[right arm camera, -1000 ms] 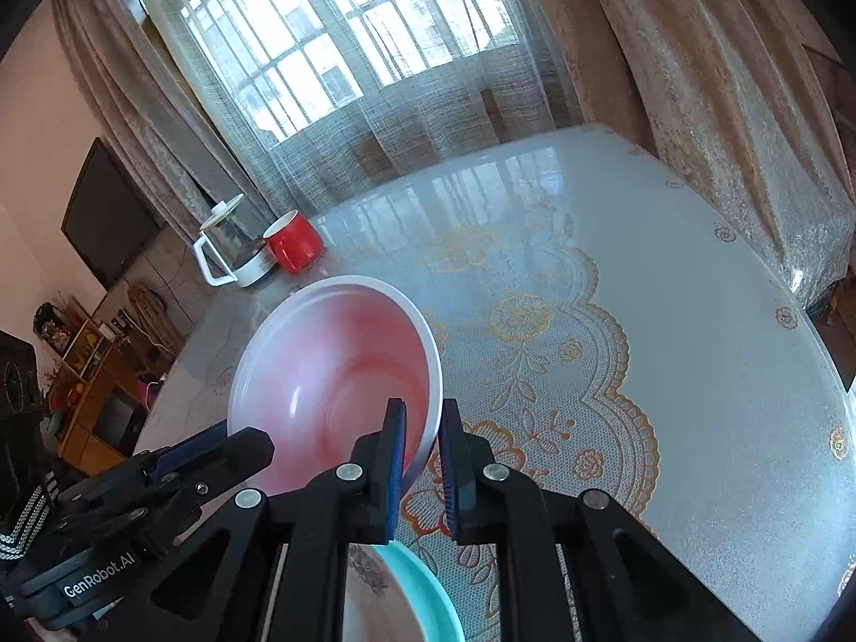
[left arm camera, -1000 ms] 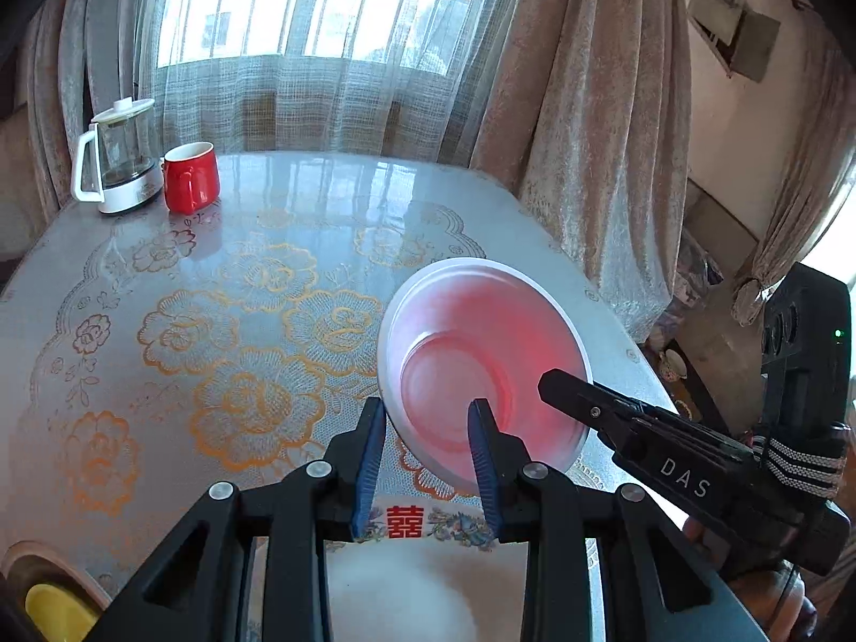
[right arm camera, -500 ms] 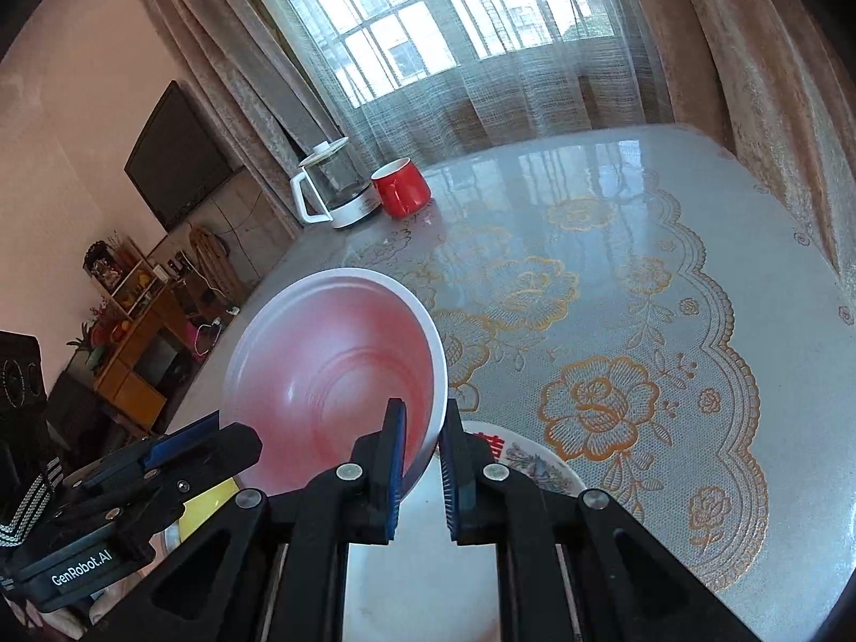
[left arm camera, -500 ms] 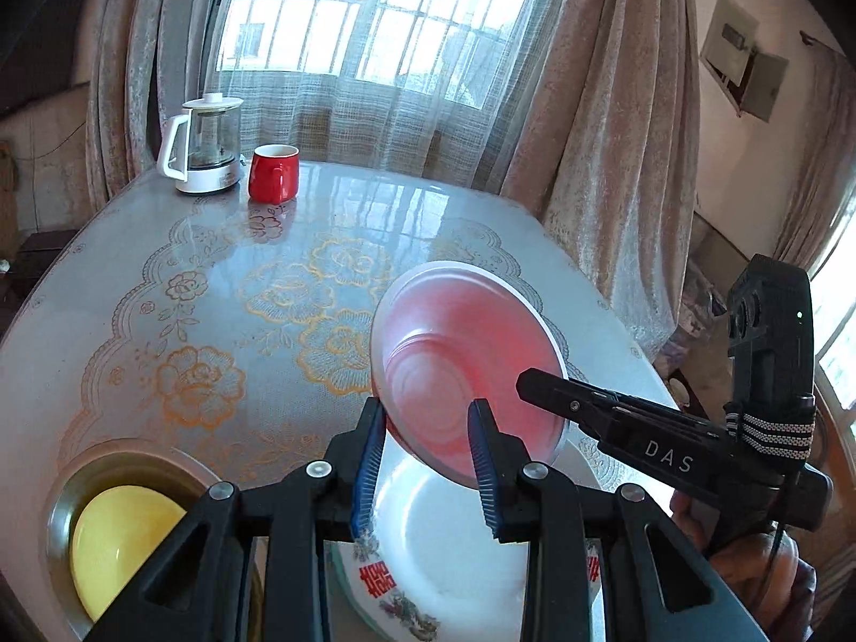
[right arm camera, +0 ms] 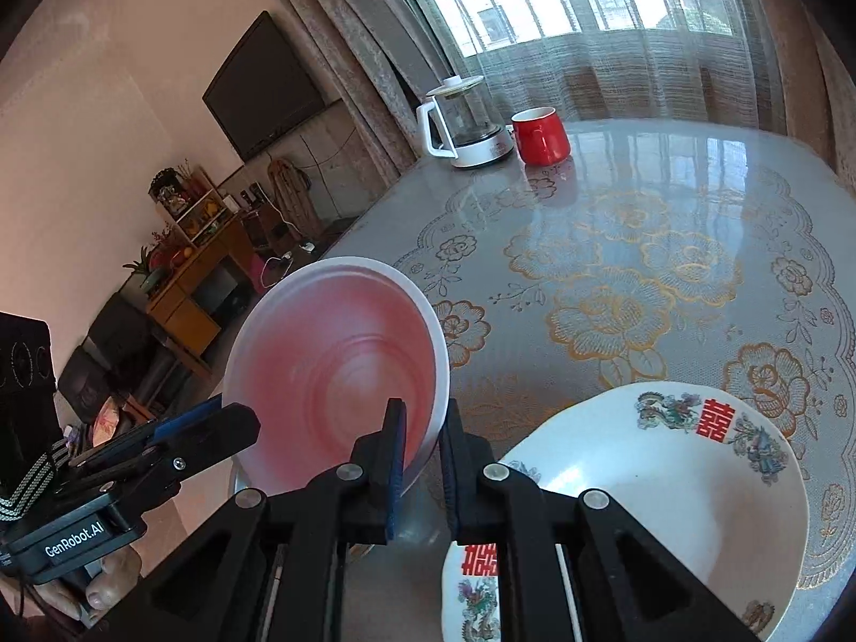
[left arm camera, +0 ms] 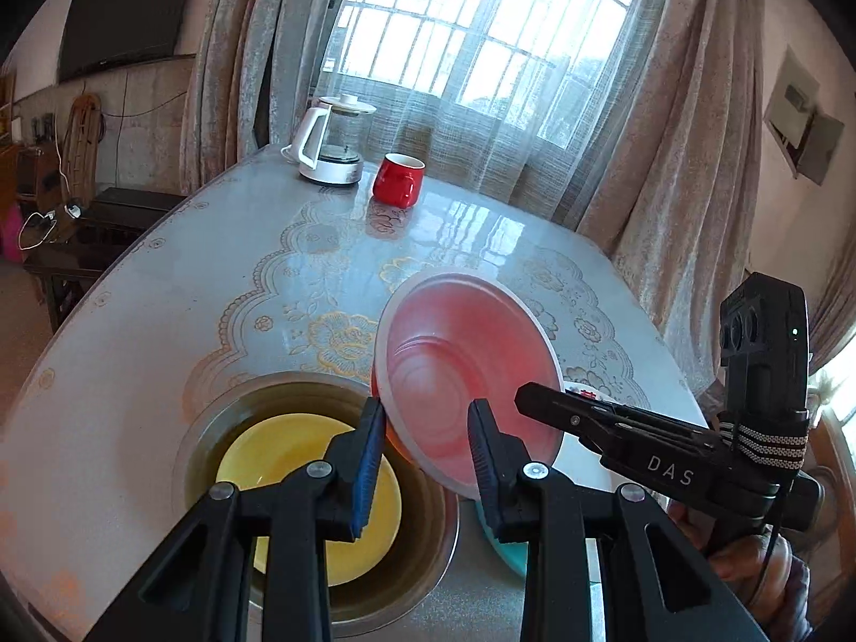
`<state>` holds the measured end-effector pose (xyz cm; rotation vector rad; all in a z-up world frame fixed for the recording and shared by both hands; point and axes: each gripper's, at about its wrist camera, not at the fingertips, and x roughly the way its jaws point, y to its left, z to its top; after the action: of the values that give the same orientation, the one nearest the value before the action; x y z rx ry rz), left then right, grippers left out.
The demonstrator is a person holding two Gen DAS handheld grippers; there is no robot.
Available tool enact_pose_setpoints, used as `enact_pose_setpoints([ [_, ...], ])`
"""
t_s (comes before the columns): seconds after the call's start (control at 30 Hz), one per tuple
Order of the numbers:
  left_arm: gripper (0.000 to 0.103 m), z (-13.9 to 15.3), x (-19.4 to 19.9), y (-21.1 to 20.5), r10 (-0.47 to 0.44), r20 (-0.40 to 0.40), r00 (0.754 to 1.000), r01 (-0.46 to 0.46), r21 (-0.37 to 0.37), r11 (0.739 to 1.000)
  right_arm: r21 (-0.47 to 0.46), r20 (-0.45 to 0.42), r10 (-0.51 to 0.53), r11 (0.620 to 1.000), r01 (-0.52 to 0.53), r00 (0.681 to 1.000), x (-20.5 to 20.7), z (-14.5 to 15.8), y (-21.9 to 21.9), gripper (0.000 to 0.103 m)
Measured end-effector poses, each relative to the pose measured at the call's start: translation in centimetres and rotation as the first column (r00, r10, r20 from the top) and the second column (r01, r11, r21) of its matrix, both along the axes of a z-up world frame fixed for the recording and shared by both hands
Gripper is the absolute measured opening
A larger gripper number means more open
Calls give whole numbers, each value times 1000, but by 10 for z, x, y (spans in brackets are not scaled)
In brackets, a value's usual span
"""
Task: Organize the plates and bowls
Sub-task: 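Lift the red bowl with both grippers and lower it into the steel basin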
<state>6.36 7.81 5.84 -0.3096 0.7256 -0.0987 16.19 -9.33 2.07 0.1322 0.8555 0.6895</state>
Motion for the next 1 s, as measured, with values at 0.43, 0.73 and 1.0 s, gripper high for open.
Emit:
enact_pose_setpoints([
  [0.43, 32, -20, -37, 45, 88, -49, 995, -89, -27, 996, -29, -45, 121, 992, -122, 992, -11, -15, 56, 12],
  [0.73, 32, -49, -40, 56, 106, -130, 986, -111, -31, 993, -96, -100, 125, 986, -134, 987, -18, -40, 72, 12],
  [1.0, 32, -59, -39, 60, 106, -153, 983, -111, -27, 993, -138, -114, 113, 982, -128, 987, -21, -49, 81, 12],
])
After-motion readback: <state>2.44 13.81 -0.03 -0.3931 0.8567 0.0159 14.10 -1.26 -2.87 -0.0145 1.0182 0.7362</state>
